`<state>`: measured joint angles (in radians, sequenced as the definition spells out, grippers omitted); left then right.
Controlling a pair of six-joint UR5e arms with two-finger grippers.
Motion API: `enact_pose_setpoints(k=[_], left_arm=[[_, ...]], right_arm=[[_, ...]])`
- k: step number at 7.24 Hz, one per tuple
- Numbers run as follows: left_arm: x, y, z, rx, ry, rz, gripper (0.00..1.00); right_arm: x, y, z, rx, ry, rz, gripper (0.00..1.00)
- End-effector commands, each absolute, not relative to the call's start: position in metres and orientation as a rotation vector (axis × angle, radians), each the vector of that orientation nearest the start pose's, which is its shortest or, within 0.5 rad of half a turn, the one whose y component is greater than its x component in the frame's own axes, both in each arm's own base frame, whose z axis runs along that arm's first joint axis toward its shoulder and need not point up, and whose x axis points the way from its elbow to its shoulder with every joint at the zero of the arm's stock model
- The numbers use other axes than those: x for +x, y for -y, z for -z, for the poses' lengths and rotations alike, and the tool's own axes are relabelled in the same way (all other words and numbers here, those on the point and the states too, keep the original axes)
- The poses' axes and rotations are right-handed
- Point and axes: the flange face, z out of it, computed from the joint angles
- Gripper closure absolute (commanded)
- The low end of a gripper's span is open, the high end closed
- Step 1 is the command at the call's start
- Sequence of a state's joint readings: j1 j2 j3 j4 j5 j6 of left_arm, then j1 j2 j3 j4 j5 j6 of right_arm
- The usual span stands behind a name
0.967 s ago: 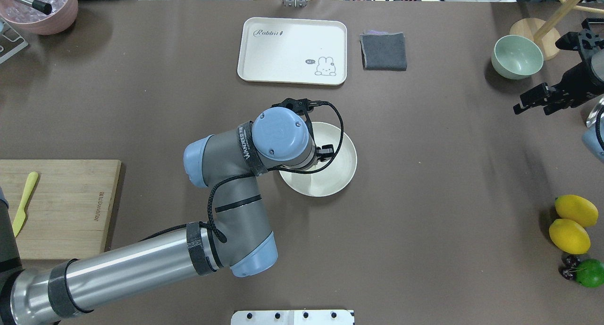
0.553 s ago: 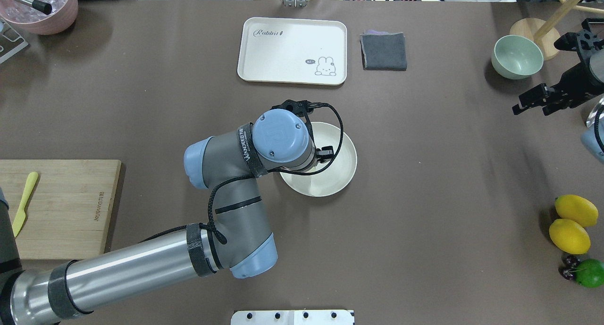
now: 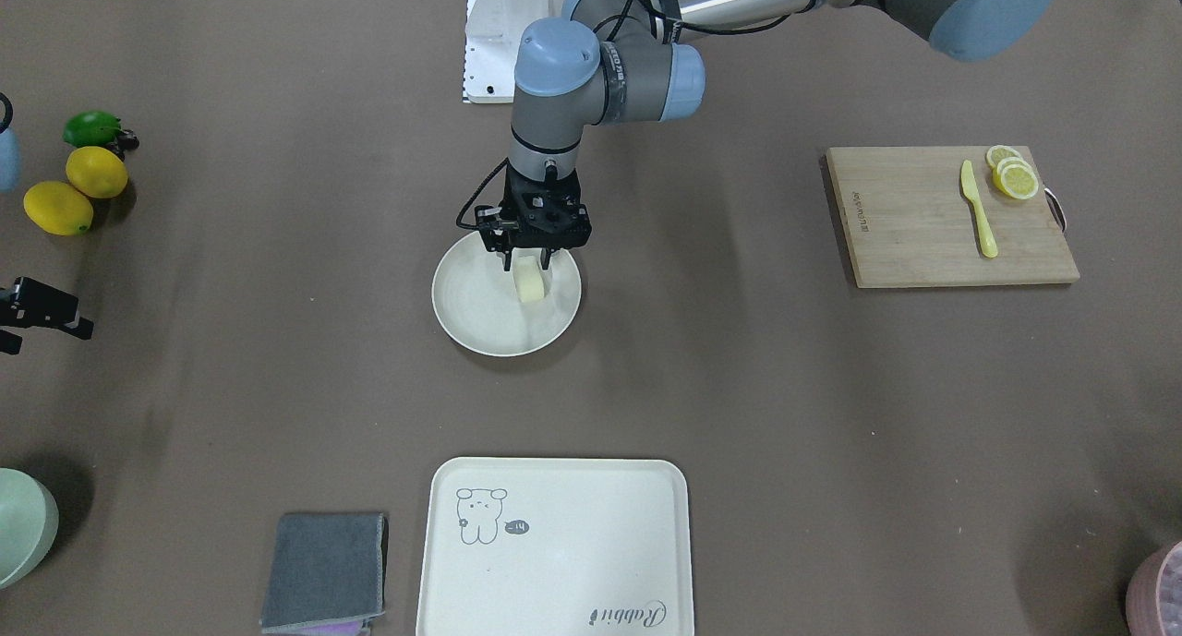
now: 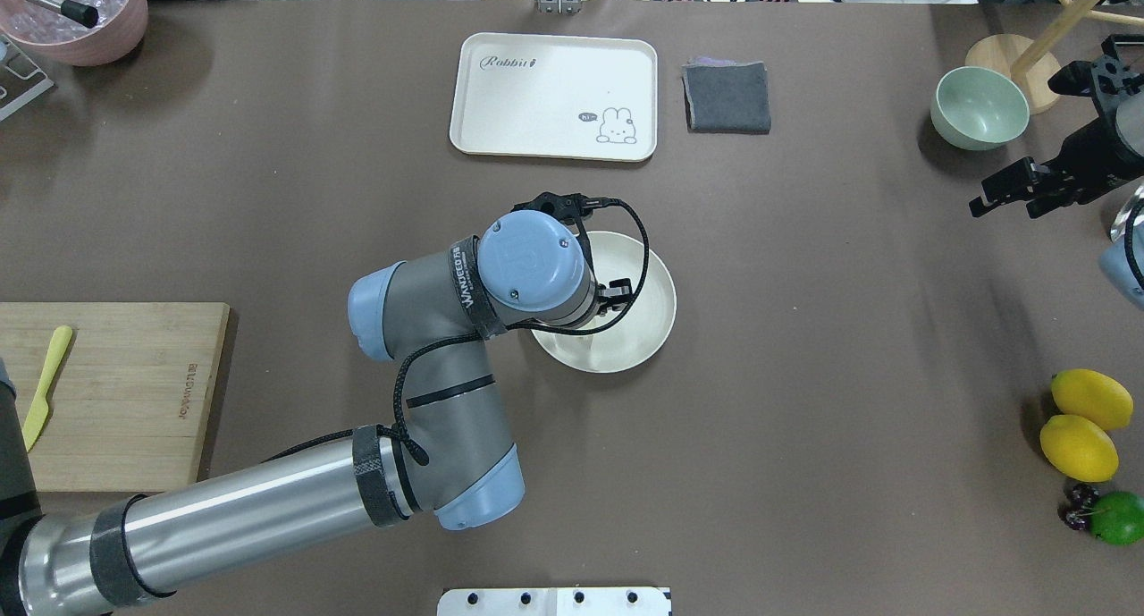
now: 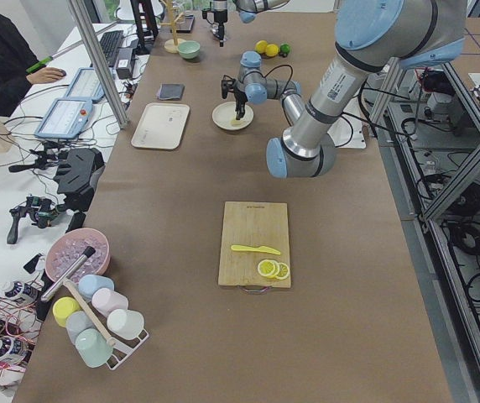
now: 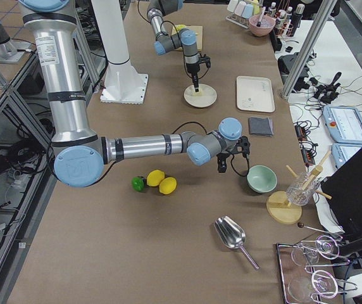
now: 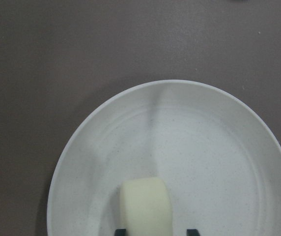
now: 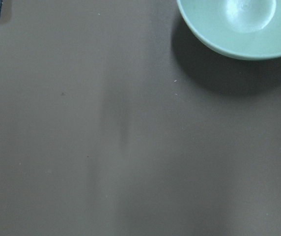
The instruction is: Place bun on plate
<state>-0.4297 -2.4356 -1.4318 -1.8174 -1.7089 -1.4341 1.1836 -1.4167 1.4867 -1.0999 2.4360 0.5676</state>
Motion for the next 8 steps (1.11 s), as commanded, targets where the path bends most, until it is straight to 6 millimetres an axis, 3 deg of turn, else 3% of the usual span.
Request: enact_pose_setpoints(k=[1, 2, 3, 5, 6, 7, 8], left_arm=[[0.621, 0.427, -0.135, 0.168, -1.0, 0.204, 0.02], [0.569, 0.448, -0.12, 0.211, -1.045, 0.224, 0.02], [0.512, 0.465, -0.155, 0.218, -1.024, 0.12, 0.02], [0.356, 0.52, -0.251, 0.218, -0.954, -0.072, 0.02], [0.277, 0.524, -0.313, 0.191, -0.955, -0.148, 0.02], [0.214, 0.52, -0.37, 0.122, -0.979, -0.148, 0.02], [0.174, 0.507, -0.416, 0.043, -0.997, -0.089, 0.02]], right_arm=[[-0.165, 0.555, -0.554, 0.066, 0.985, 0.072, 0.0], [-0.149, 0.558, -0.552, 0.085, 0.987, 0.05, 0.0], [-0.126, 0.563, -0.557, 0.099, 0.981, 0.015, 0.0], [-0.074, 0.571, -0.576, 0.151, 0.923, 0.061, 0.0], [-0.036, 0.574, -0.588, 0.18, 0.862, 0.115, 0.0], [-0.012, 0.575, -0.602, 0.165, 0.792, 0.144, 0.0], [-0.005, 0.574, -0.615, 0.141, 0.75, 0.174, 0.0]])
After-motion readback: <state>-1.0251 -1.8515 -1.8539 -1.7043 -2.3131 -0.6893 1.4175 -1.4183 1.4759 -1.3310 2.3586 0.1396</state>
